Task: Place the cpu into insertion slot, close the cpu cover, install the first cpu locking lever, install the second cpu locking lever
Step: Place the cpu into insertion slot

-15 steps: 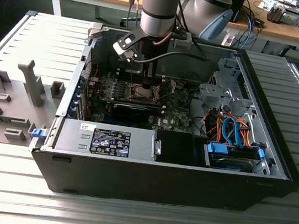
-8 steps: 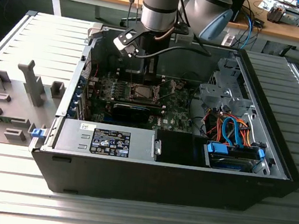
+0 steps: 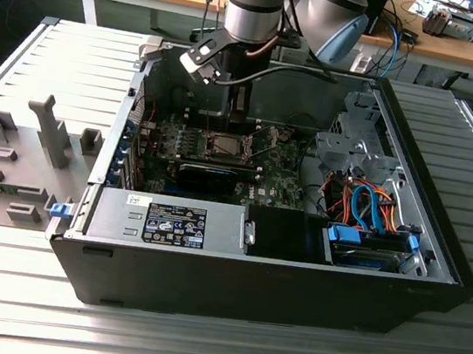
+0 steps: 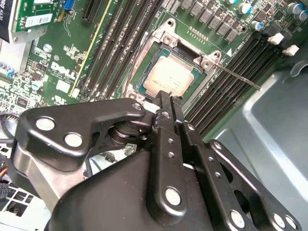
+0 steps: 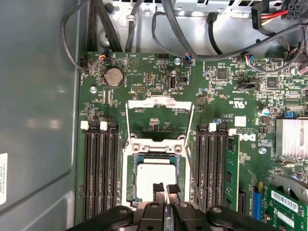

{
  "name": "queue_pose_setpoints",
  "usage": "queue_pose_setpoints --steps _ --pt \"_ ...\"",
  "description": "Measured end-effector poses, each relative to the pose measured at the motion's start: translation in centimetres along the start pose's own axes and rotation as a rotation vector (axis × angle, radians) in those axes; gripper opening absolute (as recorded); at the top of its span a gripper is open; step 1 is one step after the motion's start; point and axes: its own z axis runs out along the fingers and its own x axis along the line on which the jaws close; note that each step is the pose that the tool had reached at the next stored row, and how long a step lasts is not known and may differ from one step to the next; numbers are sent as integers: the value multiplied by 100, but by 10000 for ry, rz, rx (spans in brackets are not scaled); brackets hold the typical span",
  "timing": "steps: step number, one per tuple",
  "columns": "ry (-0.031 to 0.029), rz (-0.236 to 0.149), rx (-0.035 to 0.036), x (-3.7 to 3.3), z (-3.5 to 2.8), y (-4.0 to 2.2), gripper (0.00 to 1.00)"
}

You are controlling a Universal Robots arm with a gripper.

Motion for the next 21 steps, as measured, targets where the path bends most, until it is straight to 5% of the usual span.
queue_pose_setpoints --steps 21 --pt "-7 -1 1 -5 -309 9 16"
